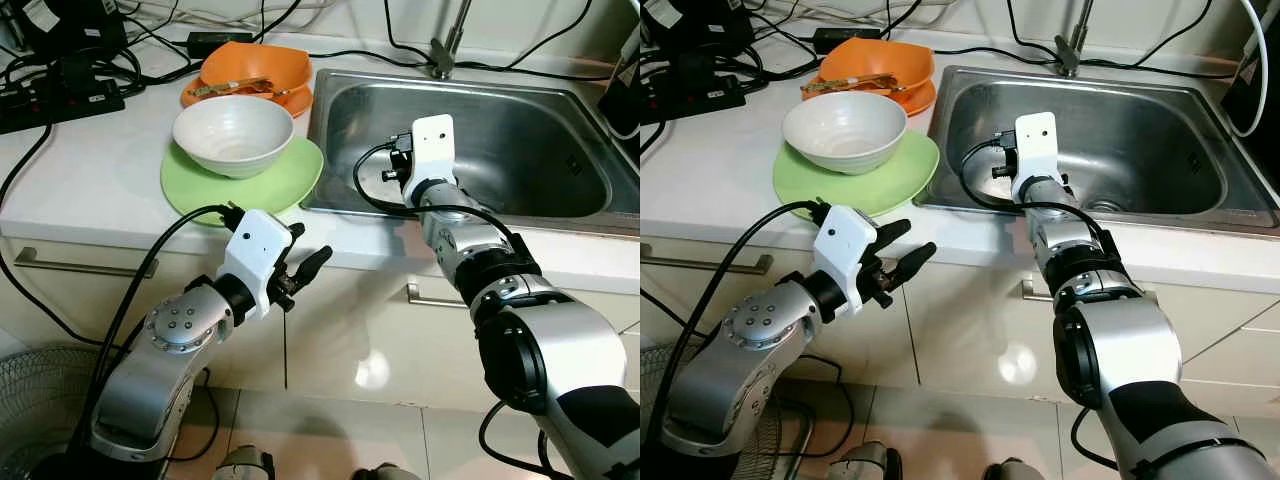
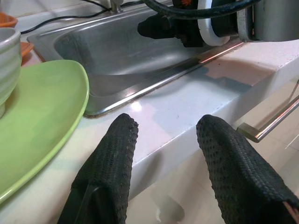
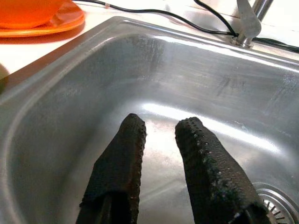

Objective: Kitchen organization

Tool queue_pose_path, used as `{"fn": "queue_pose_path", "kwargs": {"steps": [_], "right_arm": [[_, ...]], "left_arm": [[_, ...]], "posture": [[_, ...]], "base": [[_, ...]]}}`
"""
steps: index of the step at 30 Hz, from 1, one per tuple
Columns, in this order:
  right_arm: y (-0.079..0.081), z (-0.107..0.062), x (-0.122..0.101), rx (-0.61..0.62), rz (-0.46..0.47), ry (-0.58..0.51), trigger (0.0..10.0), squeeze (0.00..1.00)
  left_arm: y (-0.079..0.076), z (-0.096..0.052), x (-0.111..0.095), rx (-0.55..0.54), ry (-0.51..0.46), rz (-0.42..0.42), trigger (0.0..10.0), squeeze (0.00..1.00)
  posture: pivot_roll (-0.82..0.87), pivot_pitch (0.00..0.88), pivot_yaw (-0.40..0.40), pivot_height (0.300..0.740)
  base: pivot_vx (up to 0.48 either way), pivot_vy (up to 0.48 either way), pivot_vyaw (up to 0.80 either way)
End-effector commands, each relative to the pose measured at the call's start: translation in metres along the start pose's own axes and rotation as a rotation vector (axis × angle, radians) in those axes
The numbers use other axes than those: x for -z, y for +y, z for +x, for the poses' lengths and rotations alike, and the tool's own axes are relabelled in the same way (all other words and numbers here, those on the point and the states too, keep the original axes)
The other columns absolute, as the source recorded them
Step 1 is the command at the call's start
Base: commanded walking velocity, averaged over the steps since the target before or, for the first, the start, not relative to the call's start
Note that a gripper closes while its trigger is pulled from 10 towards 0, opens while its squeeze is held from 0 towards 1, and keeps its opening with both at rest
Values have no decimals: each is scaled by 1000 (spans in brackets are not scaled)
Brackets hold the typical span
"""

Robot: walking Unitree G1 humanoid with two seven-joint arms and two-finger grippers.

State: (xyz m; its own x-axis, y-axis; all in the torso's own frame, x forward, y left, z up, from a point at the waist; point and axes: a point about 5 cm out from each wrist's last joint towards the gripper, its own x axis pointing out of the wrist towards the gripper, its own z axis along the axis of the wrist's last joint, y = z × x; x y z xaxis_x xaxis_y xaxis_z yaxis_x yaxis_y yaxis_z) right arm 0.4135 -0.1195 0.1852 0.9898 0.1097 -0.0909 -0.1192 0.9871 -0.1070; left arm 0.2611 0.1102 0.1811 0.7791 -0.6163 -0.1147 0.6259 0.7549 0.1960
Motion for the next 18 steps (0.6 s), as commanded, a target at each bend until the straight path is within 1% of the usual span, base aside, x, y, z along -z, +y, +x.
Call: {"fn": "queue_pose_path", "kwargs": {"steps": [1,2,3,4,7,10,14,15,16,18], "right_arm": [[1,1,-2,-1,-3,13,10000,1000],[1,1,-2,-1,-3,13,10000,1000],[1,1,-2,-1,-2,12,10000,725],[1,1,-2,-1,-1,9,10000,0],[1,1,-5,-1,7,-8,10000,0],[0,2,-17,1,7,-80,10000,0],[-1,1,-38,-20,5,-213,10000,0],[-2,0,-46,-28,8,-273,10000,0],[-2,0,-46,-28,8,-273,10000,0],[-3,-2,-51,-39,10,-328,10000,0]], "left_arm": [[-3,-2,-2,7,-5,1,10000,0],[-3,-2,-2,7,-5,1,10000,0],[-3,-3,-2,6,-5,1,10000,0],[-2,-3,-2,6,-5,1,10000,0],[-2,-3,-2,3,-7,1,10000,0],[-1,-1,-5,-19,-25,6,10000,0],[5,4,-11,-83,-66,13,10000,0],[6,5,-13,-97,-83,8,10000,0],[6,5,-13,-97,-83,8,10000,0],[6,7,-15,-99,-94,6,10000,0]], "posture": [[193,82,-53,718],[193,82,-53,718],[192,83,-53,718],[192,83,-53,718],[191,85,-53,718],[182,88,-53,718],[161,91,-52,718],[159,91,-52,718],[159,91,-52,718],[147,91,-54,718]], "base": [[0,0,0],[0,0,0],[0,0,0],[0,0,0],[0,0,0],[0,0,0],[0,0,0],[0,0,0],[0,0,0],[0,0,0]]}}
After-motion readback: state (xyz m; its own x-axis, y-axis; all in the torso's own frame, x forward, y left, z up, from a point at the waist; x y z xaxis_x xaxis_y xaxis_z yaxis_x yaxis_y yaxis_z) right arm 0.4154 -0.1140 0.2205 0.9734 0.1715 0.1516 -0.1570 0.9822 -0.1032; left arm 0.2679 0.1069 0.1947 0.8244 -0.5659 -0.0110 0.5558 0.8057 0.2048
